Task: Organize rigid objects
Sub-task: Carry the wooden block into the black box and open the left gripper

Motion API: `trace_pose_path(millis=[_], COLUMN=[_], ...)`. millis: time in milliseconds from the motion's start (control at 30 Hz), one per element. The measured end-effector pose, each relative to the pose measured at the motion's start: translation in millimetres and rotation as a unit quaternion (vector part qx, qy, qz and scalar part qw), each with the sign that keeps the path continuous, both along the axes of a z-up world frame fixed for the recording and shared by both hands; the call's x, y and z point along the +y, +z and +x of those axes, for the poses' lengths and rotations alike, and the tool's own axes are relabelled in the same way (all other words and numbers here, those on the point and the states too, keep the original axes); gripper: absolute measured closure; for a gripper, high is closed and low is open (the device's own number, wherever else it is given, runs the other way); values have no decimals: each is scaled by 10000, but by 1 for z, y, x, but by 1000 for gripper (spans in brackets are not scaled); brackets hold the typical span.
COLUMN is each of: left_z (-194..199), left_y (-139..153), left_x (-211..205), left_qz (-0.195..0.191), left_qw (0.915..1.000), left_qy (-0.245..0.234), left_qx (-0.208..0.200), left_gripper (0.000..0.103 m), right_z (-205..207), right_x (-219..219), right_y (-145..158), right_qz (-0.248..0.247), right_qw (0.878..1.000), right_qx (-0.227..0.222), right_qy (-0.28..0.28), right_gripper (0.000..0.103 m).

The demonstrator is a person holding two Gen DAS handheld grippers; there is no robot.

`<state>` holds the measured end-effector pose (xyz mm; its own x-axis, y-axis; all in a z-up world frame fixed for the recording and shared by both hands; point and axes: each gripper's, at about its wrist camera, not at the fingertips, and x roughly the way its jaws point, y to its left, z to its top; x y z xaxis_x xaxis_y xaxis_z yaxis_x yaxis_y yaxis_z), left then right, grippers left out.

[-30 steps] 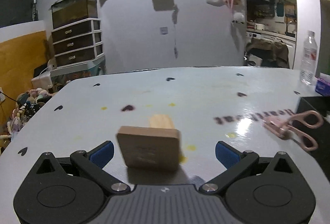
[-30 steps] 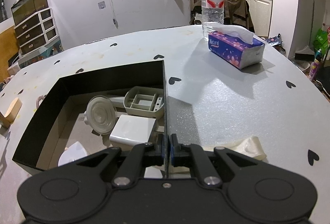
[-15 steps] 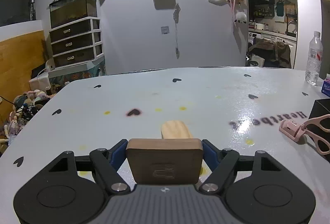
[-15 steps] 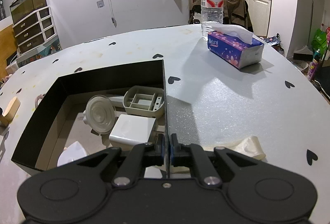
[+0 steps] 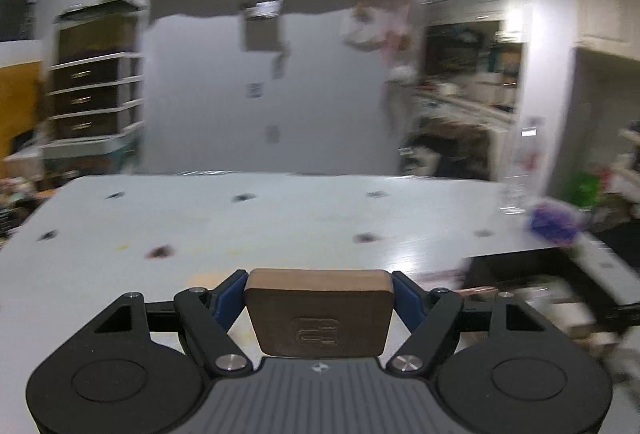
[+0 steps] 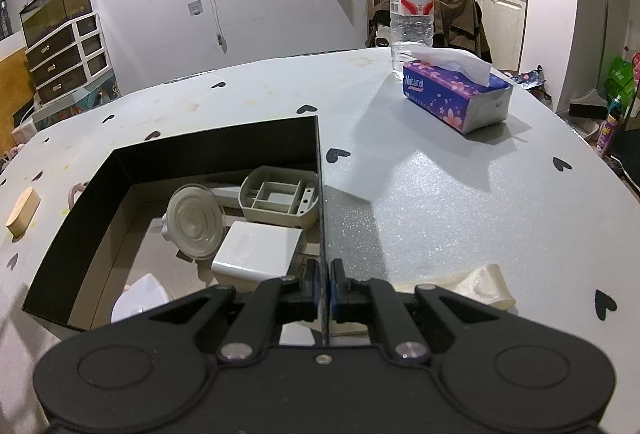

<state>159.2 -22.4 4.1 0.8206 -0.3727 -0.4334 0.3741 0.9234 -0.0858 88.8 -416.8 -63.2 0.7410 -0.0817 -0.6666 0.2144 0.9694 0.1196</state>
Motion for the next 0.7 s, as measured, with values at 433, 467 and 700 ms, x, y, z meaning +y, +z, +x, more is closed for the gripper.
trace_pose_path(millis=[433, 467, 700], left_z=[1, 7, 38], left_y=[19, 17, -12], left_x=[-153, -164, -237], left_qz=[-577, -566, -298], left_qw=[9779, 9750, 9519], left_qy=[-1723, -1758, -1900], left_qx=[1032, 1238, 2387], left_gripper=[27, 27, 27], right_z=[-3, -3, -3], right_x=[0, -1, -1], right_y=[0, -1, -1], right_qz=[5, 17, -18], right_qw=[10000, 10000, 9999], right_qx=[-51, -58, -65], right_qy=[21, 24, 83], right_gripper=[98, 98, 98])
